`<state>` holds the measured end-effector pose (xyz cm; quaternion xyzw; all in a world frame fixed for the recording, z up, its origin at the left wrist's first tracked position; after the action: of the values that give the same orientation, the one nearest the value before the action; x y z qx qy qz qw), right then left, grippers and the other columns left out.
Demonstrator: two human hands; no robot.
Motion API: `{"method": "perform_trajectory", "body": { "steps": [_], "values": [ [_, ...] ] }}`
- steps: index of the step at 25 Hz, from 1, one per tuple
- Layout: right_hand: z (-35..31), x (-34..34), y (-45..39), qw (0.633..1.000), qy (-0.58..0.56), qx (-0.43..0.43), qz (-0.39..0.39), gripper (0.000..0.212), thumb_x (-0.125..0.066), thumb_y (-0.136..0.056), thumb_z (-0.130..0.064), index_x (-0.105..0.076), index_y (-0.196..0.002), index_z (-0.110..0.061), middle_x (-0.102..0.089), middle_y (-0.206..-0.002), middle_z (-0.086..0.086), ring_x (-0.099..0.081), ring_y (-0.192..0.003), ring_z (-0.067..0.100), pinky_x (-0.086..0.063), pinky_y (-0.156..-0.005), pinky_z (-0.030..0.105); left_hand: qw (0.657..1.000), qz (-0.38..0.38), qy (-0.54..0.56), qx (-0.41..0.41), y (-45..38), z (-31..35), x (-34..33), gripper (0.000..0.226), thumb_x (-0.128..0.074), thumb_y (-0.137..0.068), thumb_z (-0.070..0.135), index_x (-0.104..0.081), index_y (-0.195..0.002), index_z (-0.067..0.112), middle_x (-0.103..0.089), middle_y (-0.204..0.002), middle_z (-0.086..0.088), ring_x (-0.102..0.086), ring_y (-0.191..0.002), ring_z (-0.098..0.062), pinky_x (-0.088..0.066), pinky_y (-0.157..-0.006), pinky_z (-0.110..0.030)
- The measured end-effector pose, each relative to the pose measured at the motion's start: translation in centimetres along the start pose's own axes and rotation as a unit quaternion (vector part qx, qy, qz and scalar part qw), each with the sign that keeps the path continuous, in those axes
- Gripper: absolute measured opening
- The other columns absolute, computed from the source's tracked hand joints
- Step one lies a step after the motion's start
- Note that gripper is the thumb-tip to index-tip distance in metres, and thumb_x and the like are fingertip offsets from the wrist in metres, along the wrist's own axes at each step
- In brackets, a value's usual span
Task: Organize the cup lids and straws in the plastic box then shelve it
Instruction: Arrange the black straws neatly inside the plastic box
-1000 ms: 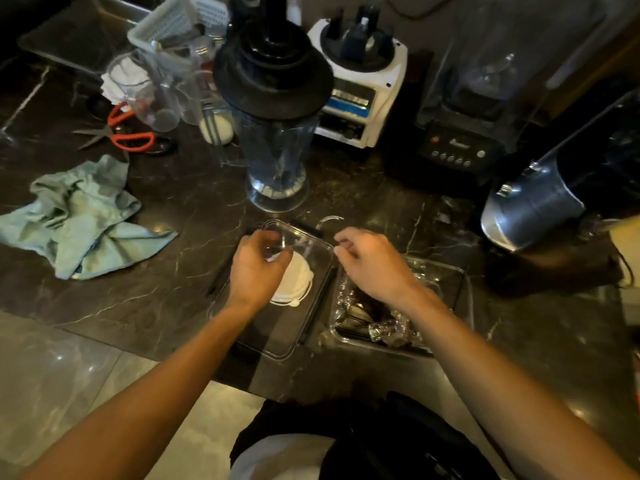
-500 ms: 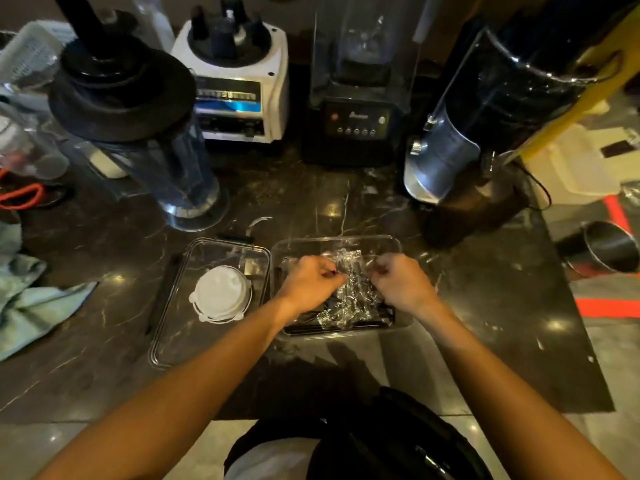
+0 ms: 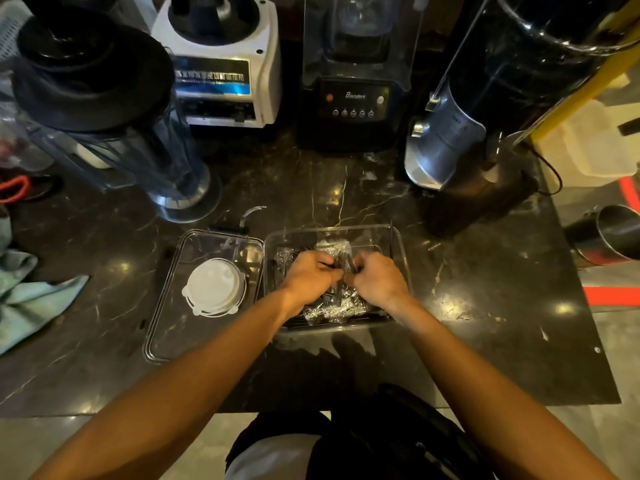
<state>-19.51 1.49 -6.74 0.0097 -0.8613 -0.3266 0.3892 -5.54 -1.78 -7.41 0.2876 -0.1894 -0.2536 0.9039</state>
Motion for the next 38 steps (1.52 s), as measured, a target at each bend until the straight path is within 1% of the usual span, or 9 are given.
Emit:
{"method": "perform_trajectory", "body": {
  "steps": [6,13,17,19,24,29,33,36,38],
  "values": [
    [0.8,0.9,0.1,0.97,-0.236,-0.023,-0.048,0.008,-0.066,-0.1,-0.015,-0.071,-0.099,-0.009,-0.061,-0.074,0.006,-0.052,-0.046,0.008,-0.043,-0.043,0.023,0.999,-0.028,0.028,-0.023,-0.6,-0.2,-0.1,0.011,-0.063,-0.101,0.019,-0.072,-0.095,0.014,-0.07,-0.091,-0.006,-0.066,-0.084,-0.015,-0.061,-0.087,-0.034],
    [0.7,2.8,0.8,0.935,-0.349,-0.005,-0.068,0.009,-0.067,-0.099,-0.008,-0.071,-0.104,-0.002,-0.061,-0.073,0.006,-0.055,-0.049,0.012,-0.05,-0.044,0.024,0.994,-0.011,0.11,-0.018,-0.1,0.3,1.0,0.019,-0.058,-0.104,0.021,-0.069,-0.114,0.009,-0.075,-0.096,-0.011,-0.075,-0.072,-0.013,-0.055,-0.062,-0.022],
    [0.0,4.5,1.0,0.958,-0.277,0.067,-0.009,0.006,-0.067,-0.098,-0.009,-0.069,-0.095,-0.005,-0.058,-0.062,0.003,-0.048,-0.044,0.015,-0.044,-0.042,0.03,0.988,-0.012,0.153,-0.007,0.5,-0.3,2.3,0.021,-0.053,-0.106,0.017,-0.066,-0.116,0.004,-0.076,-0.099,-0.015,-0.075,-0.079,-0.023,-0.048,-0.058,-0.025],
    [-0.9,5.0,1.1,0.966,-0.229,0.124,0.007,0.007,-0.065,-0.1,-0.009,-0.07,-0.097,-0.011,-0.07,-0.075,0.006,-0.055,-0.045,0.02,-0.048,-0.044,0.033,0.985,-0.024,0.169,0.001,0.9,-0.5,2.4,0.023,-0.051,-0.107,0.019,-0.065,-0.118,0.004,-0.078,-0.102,-0.016,-0.077,-0.081,-0.024,-0.056,-0.064,-0.028],
    [-3.6,3.2,1.8,0.975,0.052,0.213,-0.022,0.015,-0.062,-0.103,-0.019,-0.074,-0.109,-0.026,-0.071,-0.091,-0.007,-0.069,-0.064,0.012,-0.062,-0.067,0.04,0.972,-0.09,0.218,0.004,1.2,-0.1,1.7,0.037,-0.058,-0.103,0.033,-0.068,-0.119,0.001,-0.078,-0.108,-0.016,-0.078,-0.094,-0.023,-0.061,-0.079,-0.031],
    [-3.2,1.7,0.6,0.977,-0.15,0.133,-0.072,0.024,-0.049,-0.107,-0.003,-0.056,-0.125,-0.016,-0.068,-0.112,0.001,-0.071,-0.062,0.015,-0.06,-0.061,0.033,0.972,-0.085,0.219,0.009,1.1,-0.9,2.5,0.017,-0.067,-0.096,0.011,-0.068,-0.111,0.003,-0.078,-0.104,-0.014,-0.077,-0.099,-0.023,-0.059,-0.091,-0.034],
    [-2.1,1.1,0.4,0.979,-0.142,0.119,-0.087,0.013,-0.058,-0.104,-0.008,-0.062,-0.116,-0.014,-0.069,-0.112,0.004,-0.069,-0.067,0.015,-0.057,-0.061,0.031,0.975,-0.063,0.209,0.037,0.9,-2.2,2.9,0.02,-0.066,-0.095,0.002,-0.065,-0.112,-0.009,-0.077,-0.103,-0.023,-0.077,-0.1,-0.032,-0.058,-0.094,-0.038],
    [-1.0,1.0,1.0,0.982,0.056,0.153,-0.099,0.015,-0.069,-0.097,-0.016,-0.067,-0.112,-0.018,-0.068,-0.109,0.0,-0.065,-0.089,0.014,-0.05,-0.077,0.03,0.976,-0.041,0.21,0.041,0.8,-2.4,2.7,0.019,-0.063,-0.098,0.005,-0.063,-0.115,-0.005,-0.073,-0.105,-0.022,-0.075,-0.082,-0.019,-0.06,-0.071,-0.024],
    [-0.3,0.5,1.4,0.949,0.235,0.165,-0.129,0.027,-0.073,-0.094,-0.028,-0.064,-0.119,-0.023,-0.063,-0.114,-0.003,-0.06,-0.102,0.016,-0.047,-0.086,0.033,0.978,-0.015,0.202,0.045,0.9,-2.2,2.9,0.018,-0.056,-0.102,0.008,-0.061,-0.116,-0.003,-0.068,-0.103,-0.017,-0.069,-0.07,-0.01,-0.052,-0.055,-0.017]
  ]
}}
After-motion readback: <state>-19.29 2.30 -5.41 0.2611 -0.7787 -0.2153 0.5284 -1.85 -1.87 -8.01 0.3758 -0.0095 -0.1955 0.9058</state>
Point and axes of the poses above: each hand's wrist, its own y-axis away from the middle knuckle, its own x-axis out of the back of the hand, z = x × y, the point moved 6 cm from there along -y, towards the middle knuckle
